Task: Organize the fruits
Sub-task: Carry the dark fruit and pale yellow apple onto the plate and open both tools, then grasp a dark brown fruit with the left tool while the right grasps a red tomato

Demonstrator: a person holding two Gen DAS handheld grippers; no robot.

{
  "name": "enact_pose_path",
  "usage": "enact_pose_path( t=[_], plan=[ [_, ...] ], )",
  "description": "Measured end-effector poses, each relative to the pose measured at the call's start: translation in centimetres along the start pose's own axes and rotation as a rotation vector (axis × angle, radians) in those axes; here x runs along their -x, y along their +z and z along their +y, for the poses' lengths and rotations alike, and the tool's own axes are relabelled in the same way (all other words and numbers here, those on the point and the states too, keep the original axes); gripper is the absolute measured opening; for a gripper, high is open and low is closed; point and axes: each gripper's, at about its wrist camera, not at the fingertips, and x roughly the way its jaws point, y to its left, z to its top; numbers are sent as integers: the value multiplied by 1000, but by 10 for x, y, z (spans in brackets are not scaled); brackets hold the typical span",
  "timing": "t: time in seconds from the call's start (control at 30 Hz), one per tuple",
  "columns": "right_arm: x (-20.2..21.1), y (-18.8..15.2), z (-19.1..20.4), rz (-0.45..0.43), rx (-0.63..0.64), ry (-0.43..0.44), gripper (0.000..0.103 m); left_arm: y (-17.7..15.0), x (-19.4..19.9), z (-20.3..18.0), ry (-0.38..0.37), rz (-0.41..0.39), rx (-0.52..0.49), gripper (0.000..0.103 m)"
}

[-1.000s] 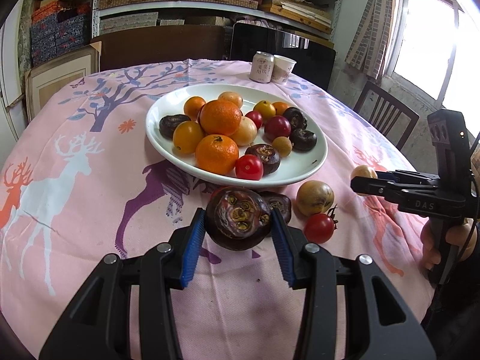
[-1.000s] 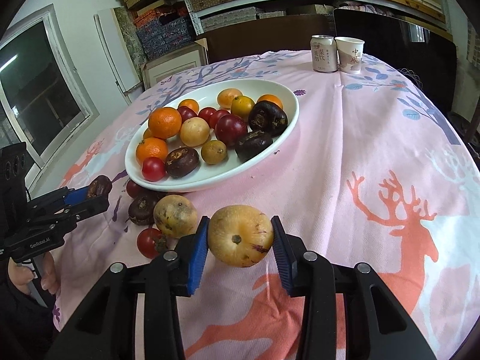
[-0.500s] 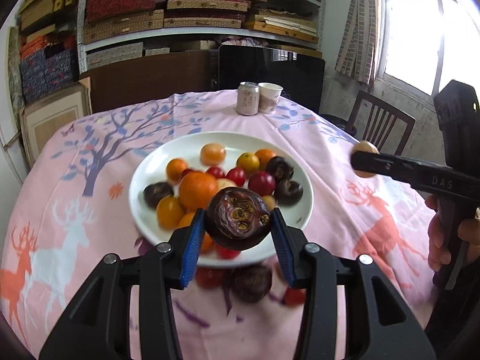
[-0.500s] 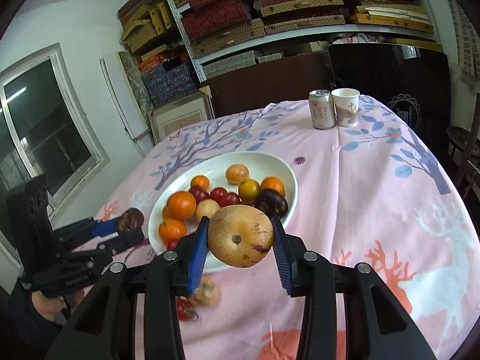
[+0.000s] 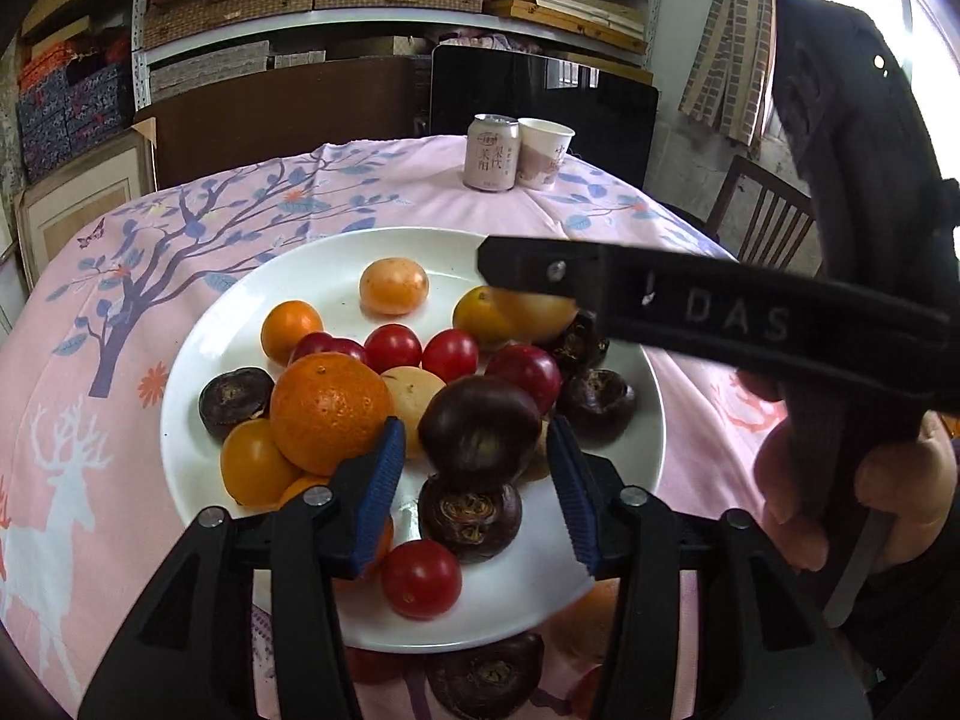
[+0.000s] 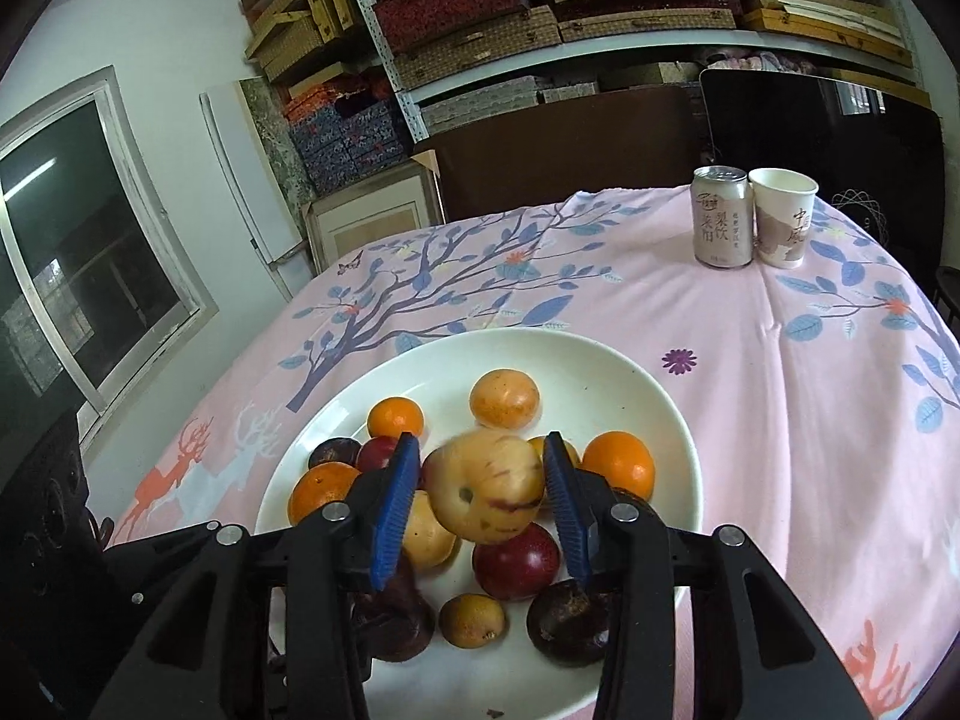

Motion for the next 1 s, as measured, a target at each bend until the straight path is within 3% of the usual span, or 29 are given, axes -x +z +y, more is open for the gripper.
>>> enact_pose_path(
  t=[0.03,0.07,0.2,0.27,0.33,0.47,0.7,0.73,0.8,0.93,1.0],
  plan=[
    [0,-1,0,-1,1,-13,63,0,1,1,-3,-2,5,50],
    [5,-3,0,-16,1,-20,66,0,4,1,-2,-7,6,51],
    [34,-13,-10,-68,-41,-1,67,-9,33,-6,36,-82,-33,70],
    [49,-24,-15,-88,-54,7,73,-18,47,-8,29,-92,-42,70],
    [62,-37,-21,-101,-84,-6,79,-32,55,-10,19,-73,-52,71],
    [80,-60,-29,-91,-128,4,80,-61,57,-15,37,10,-80,72],
    [95,-89,-19,-92,-60,-64,80,-82,59,-6,82,54,-38,71],
    [96,-90,-19,-92,-55,-68,80,-82,57,-4,83,66,-31,70],
    [95,-93,-20,-85,-55,-71,80,-83,52,-4,84,95,-34,59],
    [93,-94,-27,-74,-80,-64,80,-83,43,-13,83,130,-75,51],
    [91,-94,-27,-65,-84,-63,80,-82,35,-14,65,167,-75,41]
  ],
)
